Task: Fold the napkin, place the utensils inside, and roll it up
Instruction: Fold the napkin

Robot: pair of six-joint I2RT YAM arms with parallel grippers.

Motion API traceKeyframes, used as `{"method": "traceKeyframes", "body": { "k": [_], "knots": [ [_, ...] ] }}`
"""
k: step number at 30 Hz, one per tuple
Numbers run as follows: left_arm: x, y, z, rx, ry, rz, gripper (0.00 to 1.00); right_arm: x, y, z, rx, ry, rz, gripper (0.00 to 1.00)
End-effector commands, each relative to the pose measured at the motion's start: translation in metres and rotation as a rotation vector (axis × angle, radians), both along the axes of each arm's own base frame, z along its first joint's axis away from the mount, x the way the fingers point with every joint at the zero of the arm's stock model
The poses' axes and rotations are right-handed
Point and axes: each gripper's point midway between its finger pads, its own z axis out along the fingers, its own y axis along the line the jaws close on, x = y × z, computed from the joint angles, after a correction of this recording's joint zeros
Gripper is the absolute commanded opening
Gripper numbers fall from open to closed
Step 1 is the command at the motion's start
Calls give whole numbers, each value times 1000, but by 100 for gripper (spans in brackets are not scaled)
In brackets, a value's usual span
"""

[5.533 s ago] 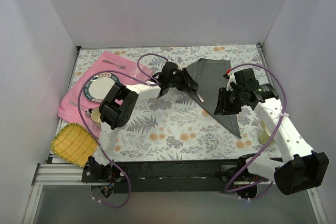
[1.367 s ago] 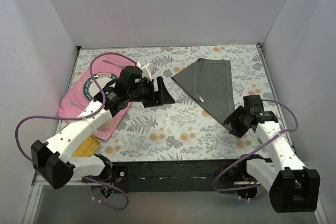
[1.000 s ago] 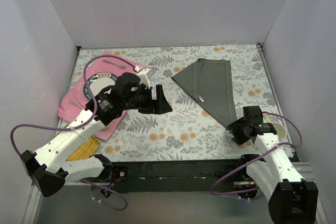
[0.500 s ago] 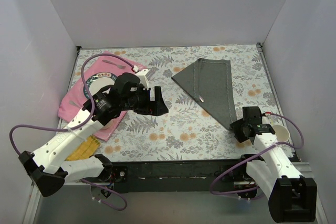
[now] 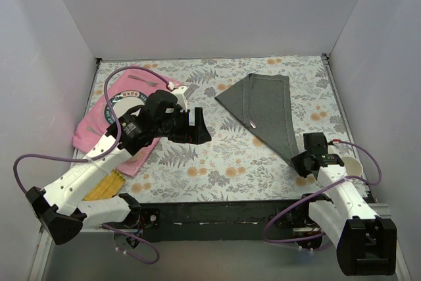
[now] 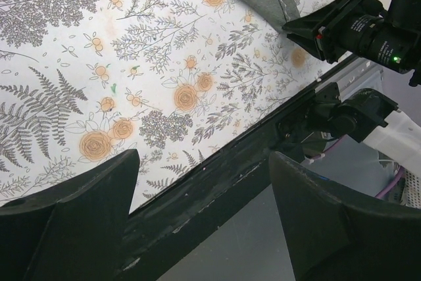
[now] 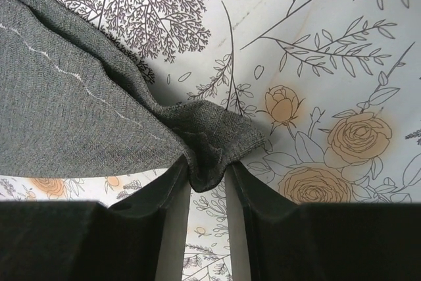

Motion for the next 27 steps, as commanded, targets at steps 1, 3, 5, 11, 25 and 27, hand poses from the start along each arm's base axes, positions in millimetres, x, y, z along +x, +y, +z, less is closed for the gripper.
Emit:
{"method": "traceKeyframes", "body": {
  "k": [1,3,5,11,25,27],
  "knots": [
    [6,0,11,-17,-19,15,80,-7,-8,-3,-55,39,40,32],
    [9,-1,10,-19,-16,19,80,5,-2,6,-52,4,123,24],
    [10,-3,8,-24,-5,20,80,13,0,15,-62,0,172,23],
    [14,-7,0,-39,32,28,80,48,16,47,-89,-65,380,19],
    [24,-7,-15,-73,150,90,80,168,120,124,-191,-259,936,17],
    [23,-6,-18,-72,172,101,80,182,131,119,-203,-259,988,17]
  ]
}}
